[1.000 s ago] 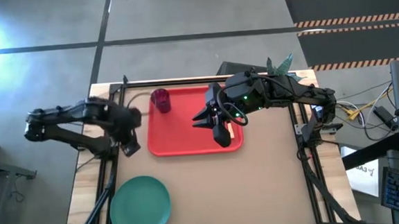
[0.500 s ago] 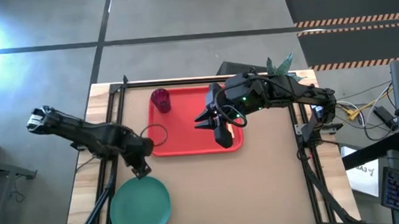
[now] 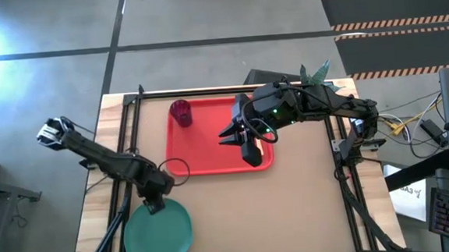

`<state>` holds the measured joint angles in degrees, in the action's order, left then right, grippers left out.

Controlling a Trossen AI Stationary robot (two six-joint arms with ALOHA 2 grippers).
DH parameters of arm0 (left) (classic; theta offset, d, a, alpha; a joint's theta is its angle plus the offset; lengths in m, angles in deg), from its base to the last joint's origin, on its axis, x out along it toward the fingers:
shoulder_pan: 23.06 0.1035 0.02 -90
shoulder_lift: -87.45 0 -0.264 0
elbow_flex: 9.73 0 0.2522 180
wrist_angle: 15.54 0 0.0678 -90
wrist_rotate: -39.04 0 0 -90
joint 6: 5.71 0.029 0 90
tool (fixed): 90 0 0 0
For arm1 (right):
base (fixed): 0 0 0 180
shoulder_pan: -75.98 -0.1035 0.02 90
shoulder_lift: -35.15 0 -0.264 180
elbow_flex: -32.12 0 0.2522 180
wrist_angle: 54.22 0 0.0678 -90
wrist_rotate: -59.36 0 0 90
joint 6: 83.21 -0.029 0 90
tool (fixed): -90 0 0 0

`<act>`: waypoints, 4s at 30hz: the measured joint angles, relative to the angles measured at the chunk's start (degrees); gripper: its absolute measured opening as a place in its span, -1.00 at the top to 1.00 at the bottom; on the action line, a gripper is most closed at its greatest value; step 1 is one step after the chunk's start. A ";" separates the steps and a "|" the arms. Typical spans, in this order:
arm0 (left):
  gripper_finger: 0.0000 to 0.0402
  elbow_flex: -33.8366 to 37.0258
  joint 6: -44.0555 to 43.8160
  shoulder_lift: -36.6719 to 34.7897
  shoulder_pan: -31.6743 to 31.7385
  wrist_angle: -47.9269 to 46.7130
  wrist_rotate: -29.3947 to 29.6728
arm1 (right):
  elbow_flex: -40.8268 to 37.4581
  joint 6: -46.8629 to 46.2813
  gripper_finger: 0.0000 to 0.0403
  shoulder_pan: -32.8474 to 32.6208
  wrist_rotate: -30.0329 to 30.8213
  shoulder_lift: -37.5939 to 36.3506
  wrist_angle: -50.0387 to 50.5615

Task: Pick and place plate/cup/fork/spoon on tray
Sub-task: Put the green plate on the red tray to the bottom right of the violet glass

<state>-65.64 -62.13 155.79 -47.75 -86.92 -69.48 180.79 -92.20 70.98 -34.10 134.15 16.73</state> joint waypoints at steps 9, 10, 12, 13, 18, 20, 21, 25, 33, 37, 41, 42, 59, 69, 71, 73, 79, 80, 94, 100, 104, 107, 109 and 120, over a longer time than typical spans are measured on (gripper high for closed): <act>0.52 3.08 1.53 2.64 -1.76 6.93 1.65 | -0.02 -0.41 0.59 -0.01 0.00 0.00 -0.48; 0.52 3.59 1.56 2.76 -1.76 6.98 2.08 | -0.02 -0.41 0.59 0.01 0.00 0.00 -0.52; 0.52 4.98 1.62 2.81 -1.76 7.56 2.27 | -0.02 -0.41 0.59 0.00 0.00 0.00 -0.50; 0.52 5.70 1.53 2.81 -1.76 7.71 2.27 | -0.02 -0.41 0.59 -0.02 0.00 0.00 -0.50; 0.52 5.81 -0.01 2.79 -1.74 7.62 1.51 | -0.02 -0.42 0.59 0.01 0.02 0.00 -0.50; 0.52 4.41 -0.24 2.70 -1.67 7.65 1.32 | -0.02 -0.43 0.59 0.01 0.02 0.00 -0.49; 0.52 3.58 -0.24 2.59 -1.68 7.70 1.31 | -0.02 -0.43 0.59 0.01 0.02 0.00 -0.50; 0.52 0.70 -0.18 2.20 -1.68 7.63 3.80 | -0.02 -0.43 0.59 0.01 0.02 0.17 -0.50; 0.52 1.37 1.87 2.50 -1.51 2.86 14.88 | -0.20 -0.41 0.59 0.01 0.04 0.20 -0.48; 0.52 3.02 1.84 2.77 -1.52 -0.48 15.02 | -0.20 -0.41 0.59 0.01 0.04 0.20 -0.50; 0.52 4.95 1.73 2.77 -1.52 1.56 13.71 | -0.20 -0.97 0.59 0.01 0.07 0.20 -0.50; 0.52 5.56 1.68 2.77 -1.51 2.84 12.70 | -0.20 -1.04 0.59 0.01 0.04 0.20 -0.50; 0.96 9.66 0.09 2.65 -1.24 17.37 4.21 | -0.20 -0.79 0.59 0.01 0.54 0.22 -0.50; 1.00 2.67 -2.66 0.40 3.27 16.64 16.42 | -0.20 -0.45 0.59 0.01 0.61 0.22 -0.51; 1.00 1.48 -3.76 -1.00 5.37 16.55 21.30 | -0.20 -0.45 0.59 0.01 0.61 0.22 -0.52; 1.00 0.47 -4.80 -2.66 7.72 16.24 25.94 | -0.20 -0.44 0.59 0.01 0.61 0.22 -0.51; 1.00 -0.28 -3.56 -7.06 14.39 19.60 34.51 | -0.20 -0.06 0.59 0.01 0.59 0.22 -0.48; 1.00 -0.13 -3.26 -7.58 15.45 20.57 35.75 | -0.20 0.03 0.59 0.01 0.57 0.22 -0.48; 1.00 0.55 0.41 -1.78 27.13 25.49 37.89 | -0.20 1.47 0.59 0.01 0.48 0.22 0.00; 1.00 0.20 6.80 2.39 31.81 31.65 35.56 | -0.20 1.55 0.59 0.01 0.48 0.22 0.04; 1.00 -0.07 9.33 3.11 34.63 31.67 34.27 | -0.20 1.54 0.59 0.01 0.48 0.22 0.80; 1.00 0.28 10.11 2.79 36.27 31.28 34.05 | -0.20 1.54 0.59 0.01 0.48 0.22 1.80; 1.00 0.26 11.04 2.79 37.30 31.35 34.06 | -0.20 1.54 0.59 0.01 0.48 0.22 2.40; 1.00 0.29 16.41 2.79 42.88 31.59 33.49 | -0.20 1.54 0.59 0.01 0.48 0.22 2.60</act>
<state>-65.36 -45.72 158.58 -4.87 -55.32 -35.99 180.60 -90.66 70.99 -33.62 134.37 19.34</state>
